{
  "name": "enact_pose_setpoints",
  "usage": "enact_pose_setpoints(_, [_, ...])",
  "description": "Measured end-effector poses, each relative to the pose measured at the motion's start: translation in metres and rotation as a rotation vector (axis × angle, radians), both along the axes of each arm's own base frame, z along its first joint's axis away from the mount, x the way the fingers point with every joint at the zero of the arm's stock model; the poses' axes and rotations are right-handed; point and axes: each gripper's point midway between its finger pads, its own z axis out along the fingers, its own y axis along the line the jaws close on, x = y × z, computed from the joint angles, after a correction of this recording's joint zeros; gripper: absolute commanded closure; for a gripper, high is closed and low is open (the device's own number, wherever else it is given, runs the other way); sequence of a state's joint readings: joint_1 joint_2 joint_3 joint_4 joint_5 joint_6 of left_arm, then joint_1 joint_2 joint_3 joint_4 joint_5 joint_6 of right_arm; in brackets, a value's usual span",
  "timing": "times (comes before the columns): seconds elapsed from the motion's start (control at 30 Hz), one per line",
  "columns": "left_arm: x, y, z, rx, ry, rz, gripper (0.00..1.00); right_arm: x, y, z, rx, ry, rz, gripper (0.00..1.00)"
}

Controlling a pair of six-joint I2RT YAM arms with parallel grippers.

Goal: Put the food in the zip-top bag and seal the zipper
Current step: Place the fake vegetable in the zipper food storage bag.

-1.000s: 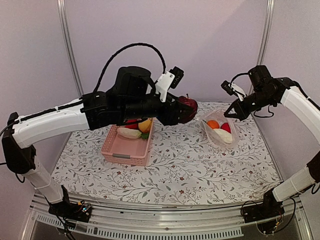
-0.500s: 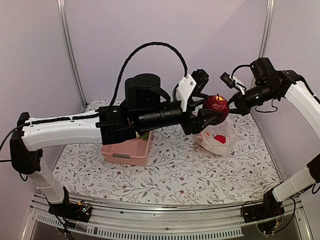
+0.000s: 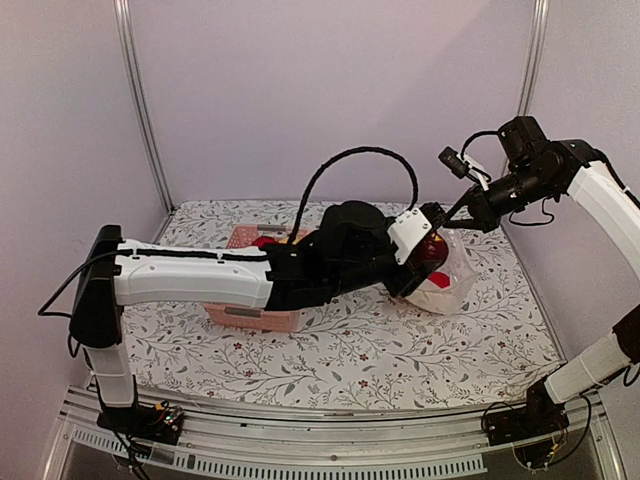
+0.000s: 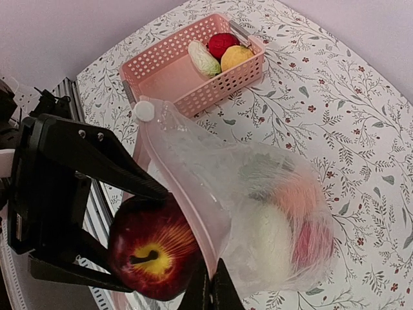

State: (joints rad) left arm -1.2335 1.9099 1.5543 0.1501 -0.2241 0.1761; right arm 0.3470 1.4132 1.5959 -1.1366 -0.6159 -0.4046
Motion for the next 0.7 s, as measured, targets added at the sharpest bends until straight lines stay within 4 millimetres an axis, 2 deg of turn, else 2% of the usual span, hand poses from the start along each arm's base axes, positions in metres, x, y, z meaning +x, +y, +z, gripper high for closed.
enact_pose_setpoints(0.07, [0.015, -0.007, -0.006, 0.022, -0.015, 0.071, 0.20, 0.001, -0.001, -0.001, -0.006, -0.001, -0.008, 1.00])
enact_pose_setpoints(0.17, [0.035, -0.018, 0.007, 0.013, -0.047, 0.163, 0.15, 0.009, -0.003, -0.003, -0.025, 0.000, -0.036, 1.00])
enact_pose_setpoints(0.23, [0.039, -0.016, 0.020, -0.004, -0.063, 0.197, 0.02, 0.015, -0.004, -0.005, -0.038, -0.007, -0.055, 1.00])
enact_pose_setpoints(0.3, [0.036, -0.011, 0.033, -0.029, -0.073, 0.203, 0.00, 0.020, -0.006, -0.008, -0.054, -0.006, -0.071, 1.00])
enact_pose_setpoints(0.43, [0.011, 0.008, 0.056, -0.062, -0.091, 0.175, 0.04, 0.024, -0.007, -0.013, -0.069, 0.003, -0.087, 1.00])
enact_pose_setpoints(0.53, [-0.021, 0.019, 0.067, -0.064, -0.105, 0.088, 0.14, 0.024, -0.007, -0.013, -0.070, 0.002, -0.089, 1.00])
enact_pose_setpoints(0.6, [-0.041, 0.022, 0.065, -0.035, -0.111, 0.013, 0.22, 0.024, -0.007, -0.013, -0.070, 0.002, -0.089, 1.00])
enact_pose_setpoints(0.7, [-0.064, 0.021, 0.046, 0.076, -0.117, -0.115, 0.29, 0.024, -0.007, -0.013, -0.067, 0.003, -0.085, 1.00])
